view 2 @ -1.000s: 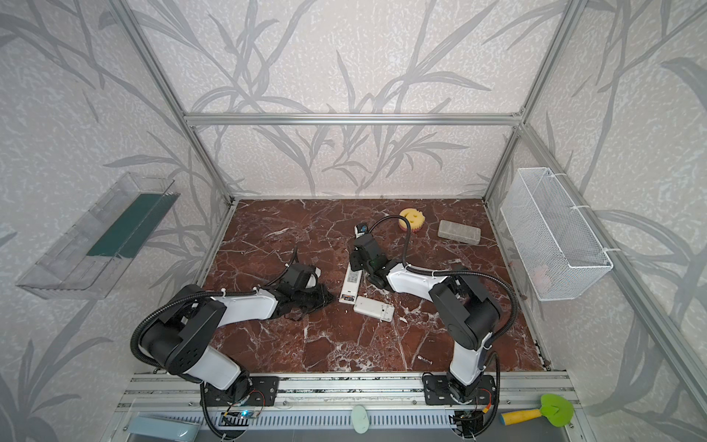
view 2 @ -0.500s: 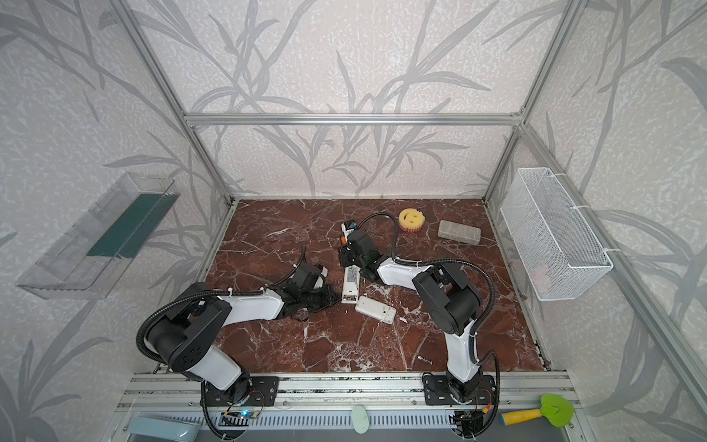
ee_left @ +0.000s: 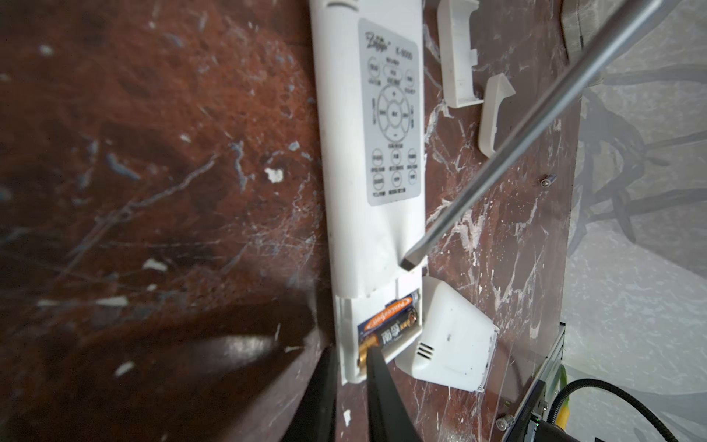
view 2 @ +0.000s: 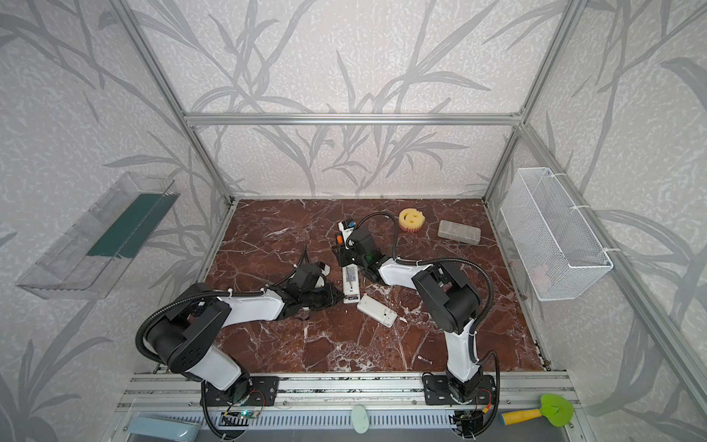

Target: Unload the batteries from the remote control

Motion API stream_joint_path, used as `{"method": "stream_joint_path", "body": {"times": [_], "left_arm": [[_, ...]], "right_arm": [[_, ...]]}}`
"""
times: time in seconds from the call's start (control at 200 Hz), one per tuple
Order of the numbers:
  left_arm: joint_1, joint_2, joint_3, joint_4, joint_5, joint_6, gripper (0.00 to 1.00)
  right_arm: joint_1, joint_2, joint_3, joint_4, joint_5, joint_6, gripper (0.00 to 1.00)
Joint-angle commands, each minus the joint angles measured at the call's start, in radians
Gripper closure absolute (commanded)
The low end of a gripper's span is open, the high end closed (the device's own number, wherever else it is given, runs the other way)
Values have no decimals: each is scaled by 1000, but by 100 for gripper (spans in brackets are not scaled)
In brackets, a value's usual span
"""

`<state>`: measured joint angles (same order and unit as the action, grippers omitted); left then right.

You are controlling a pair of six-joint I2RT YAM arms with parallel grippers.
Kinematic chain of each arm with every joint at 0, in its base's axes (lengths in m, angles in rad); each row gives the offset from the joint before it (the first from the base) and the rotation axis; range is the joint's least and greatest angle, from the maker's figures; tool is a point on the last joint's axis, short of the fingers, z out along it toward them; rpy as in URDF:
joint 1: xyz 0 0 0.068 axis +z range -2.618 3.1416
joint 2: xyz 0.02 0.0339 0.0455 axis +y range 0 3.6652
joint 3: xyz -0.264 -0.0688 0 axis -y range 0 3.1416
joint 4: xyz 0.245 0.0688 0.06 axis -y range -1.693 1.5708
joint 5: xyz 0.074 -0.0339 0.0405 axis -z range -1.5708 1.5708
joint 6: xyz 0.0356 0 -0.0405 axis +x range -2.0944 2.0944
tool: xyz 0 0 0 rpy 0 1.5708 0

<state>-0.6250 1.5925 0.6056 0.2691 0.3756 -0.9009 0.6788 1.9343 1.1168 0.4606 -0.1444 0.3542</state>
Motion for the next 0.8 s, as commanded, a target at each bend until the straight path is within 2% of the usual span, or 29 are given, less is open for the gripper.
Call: {"method": "stream_joint_path", "body": {"times": [0.0, 0.215, 0.575, 0.795], "left_arm": [[13, -34, 18, -1, -7, -4, 79], [34, -20, 17, 18, 15, -21, 79], [44, -11, 13, 27, 26, -28, 79], [48, -1, 19, 24, 32, -23, 79]], "right_arm": [[19, -123, -83, 116, 49, -1, 100], [110, -211, -226, 220, 161, -68, 100], [157, -158, -308, 455, 247, -119, 100], [166, -151, -331, 510, 258, -138, 100]]}}
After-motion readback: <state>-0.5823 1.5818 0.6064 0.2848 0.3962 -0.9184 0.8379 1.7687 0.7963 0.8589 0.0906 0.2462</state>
